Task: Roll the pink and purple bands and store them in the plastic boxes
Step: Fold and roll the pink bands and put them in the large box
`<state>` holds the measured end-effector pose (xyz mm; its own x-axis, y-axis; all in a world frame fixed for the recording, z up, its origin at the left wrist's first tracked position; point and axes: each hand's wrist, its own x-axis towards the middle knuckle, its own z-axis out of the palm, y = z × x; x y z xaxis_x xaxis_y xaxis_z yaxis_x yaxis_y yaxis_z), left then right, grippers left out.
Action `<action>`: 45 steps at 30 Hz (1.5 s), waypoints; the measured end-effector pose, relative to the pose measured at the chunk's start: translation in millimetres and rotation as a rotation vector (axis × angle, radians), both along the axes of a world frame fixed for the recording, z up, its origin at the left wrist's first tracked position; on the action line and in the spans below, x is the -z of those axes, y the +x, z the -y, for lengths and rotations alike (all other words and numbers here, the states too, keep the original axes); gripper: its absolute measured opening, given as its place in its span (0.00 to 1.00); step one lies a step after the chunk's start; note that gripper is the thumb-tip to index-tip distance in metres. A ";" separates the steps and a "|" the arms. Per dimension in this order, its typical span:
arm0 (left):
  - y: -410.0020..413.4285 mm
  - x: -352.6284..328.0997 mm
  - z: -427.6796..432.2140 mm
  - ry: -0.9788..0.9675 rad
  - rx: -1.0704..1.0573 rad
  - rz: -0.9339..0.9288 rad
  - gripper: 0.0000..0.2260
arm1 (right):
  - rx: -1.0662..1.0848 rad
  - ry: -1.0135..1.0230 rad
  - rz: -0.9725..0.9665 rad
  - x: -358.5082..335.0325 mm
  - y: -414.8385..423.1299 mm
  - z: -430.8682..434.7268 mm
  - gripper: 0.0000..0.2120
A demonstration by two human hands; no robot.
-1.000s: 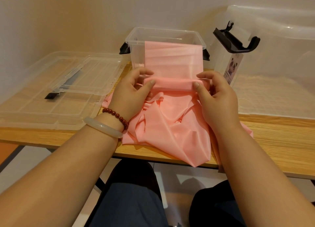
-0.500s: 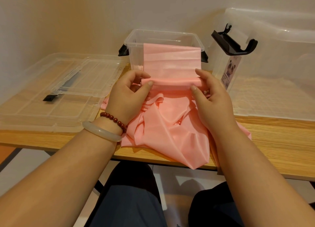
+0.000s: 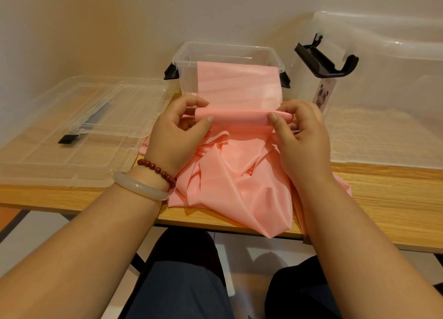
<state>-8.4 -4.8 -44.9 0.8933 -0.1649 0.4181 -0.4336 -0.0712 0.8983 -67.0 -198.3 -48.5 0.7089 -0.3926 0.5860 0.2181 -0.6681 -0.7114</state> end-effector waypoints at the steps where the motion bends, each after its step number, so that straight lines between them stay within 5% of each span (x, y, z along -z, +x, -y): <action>1: 0.4 0.2 -0.2 0.005 -0.008 0.013 0.11 | -0.003 0.004 -0.002 0.0 0.0 -0.3 0.03; 11: 3.9 2.3 0.1 0.027 -0.061 0.054 0.09 | -0.114 0.048 0.006 0.5 -3.7 0.5 0.14; 25: 2.0 2.3 0.0 0.017 -0.038 0.073 0.09 | -0.108 0.171 -0.013 -1.4 -4.0 -1.1 0.14; 35: 2.4 1.7 0.0 0.019 -0.071 0.073 0.04 | -0.038 0.038 -0.004 -3.6 -2.8 0.7 0.07; 45: 2.3 1.3 -1.7 0.041 -0.039 0.091 0.11 | -0.035 0.120 0.018 -5.3 -4.9 -1.7 0.11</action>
<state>-6.1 -3.1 -46.2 0.8581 -0.1491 0.4914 -0.5094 -0.1255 0.8513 -71.9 -196.6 -43.2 0.7134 -0.4358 0.5488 0.2533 -0.5699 -0.7817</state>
